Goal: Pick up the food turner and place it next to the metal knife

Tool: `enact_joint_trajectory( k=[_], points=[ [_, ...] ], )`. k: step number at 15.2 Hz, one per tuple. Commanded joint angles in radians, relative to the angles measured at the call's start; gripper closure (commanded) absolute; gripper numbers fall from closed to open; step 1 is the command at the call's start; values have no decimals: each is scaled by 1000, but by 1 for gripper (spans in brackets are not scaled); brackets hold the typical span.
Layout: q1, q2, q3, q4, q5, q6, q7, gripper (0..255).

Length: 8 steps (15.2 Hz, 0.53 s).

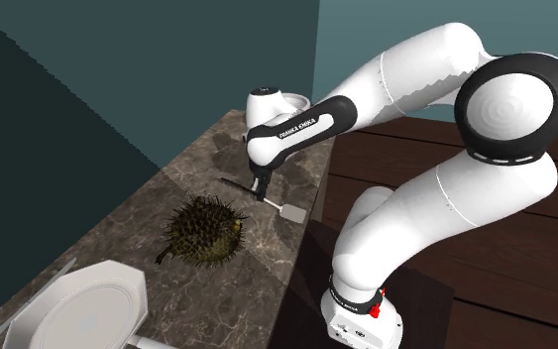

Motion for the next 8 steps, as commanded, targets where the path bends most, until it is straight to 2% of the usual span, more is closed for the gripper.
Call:
enact_joint_trajectory(
  k=[1,8],
  points=[
    [0,-22,7,16,3,-38,2,255],
    [2,-75,26,80,15,-156,4,255]
  ],
)
